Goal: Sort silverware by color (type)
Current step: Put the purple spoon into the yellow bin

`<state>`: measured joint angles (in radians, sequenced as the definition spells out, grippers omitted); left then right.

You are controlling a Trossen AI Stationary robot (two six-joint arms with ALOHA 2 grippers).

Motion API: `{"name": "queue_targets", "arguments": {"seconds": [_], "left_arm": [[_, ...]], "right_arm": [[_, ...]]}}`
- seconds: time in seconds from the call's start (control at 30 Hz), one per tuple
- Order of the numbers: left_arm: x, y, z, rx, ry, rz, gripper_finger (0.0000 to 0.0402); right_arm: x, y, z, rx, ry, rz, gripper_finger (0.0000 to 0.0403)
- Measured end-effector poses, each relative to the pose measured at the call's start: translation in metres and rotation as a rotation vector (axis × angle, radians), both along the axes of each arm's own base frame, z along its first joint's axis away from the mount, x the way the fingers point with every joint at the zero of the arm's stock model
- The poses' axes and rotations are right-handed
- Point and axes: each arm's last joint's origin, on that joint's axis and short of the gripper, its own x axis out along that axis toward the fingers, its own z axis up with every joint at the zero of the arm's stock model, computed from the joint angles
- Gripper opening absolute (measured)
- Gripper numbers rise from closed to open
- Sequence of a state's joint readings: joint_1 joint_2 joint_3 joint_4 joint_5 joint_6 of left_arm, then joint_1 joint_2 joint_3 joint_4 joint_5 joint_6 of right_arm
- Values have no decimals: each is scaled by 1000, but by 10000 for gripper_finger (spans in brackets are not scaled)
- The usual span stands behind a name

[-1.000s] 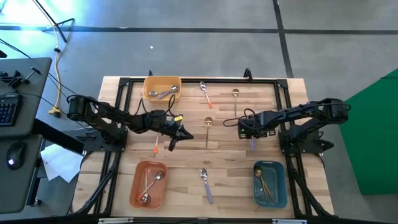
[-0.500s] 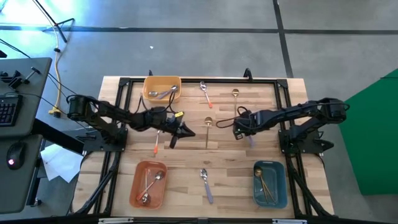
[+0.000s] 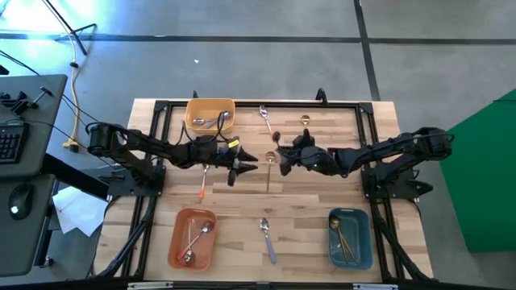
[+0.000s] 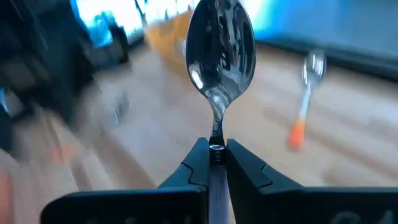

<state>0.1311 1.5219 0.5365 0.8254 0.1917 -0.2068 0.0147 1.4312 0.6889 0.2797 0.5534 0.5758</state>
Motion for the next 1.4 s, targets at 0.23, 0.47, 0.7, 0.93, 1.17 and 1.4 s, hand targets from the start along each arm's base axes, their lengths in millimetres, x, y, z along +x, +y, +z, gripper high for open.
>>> {"name": "queue_targets", "arguments": {"seconds": [0.23,0.47,0.7,0.93,1.17,1.4], "left_arm": [[2,-7,5,55,-48,131,165],[12,-12,21,50,-101,134,171],[26,-14,37,57,-78,123,171],[41,-12,38,62,-45,144,171],[51,-9,40,83,-51,172,170],[52,-4,41,91,-53,190,167]], "right_arm": [[6,21,21,-121,-191,-62,13],[10,34,26,-149,-283,-49,12],[17,41,25,-174,-344,-29,12],[18,41,26,-185,-363,-26,12],[18,42,29,-176,-403,4,6],[18,44,31,-190,-409,15,2]]}}
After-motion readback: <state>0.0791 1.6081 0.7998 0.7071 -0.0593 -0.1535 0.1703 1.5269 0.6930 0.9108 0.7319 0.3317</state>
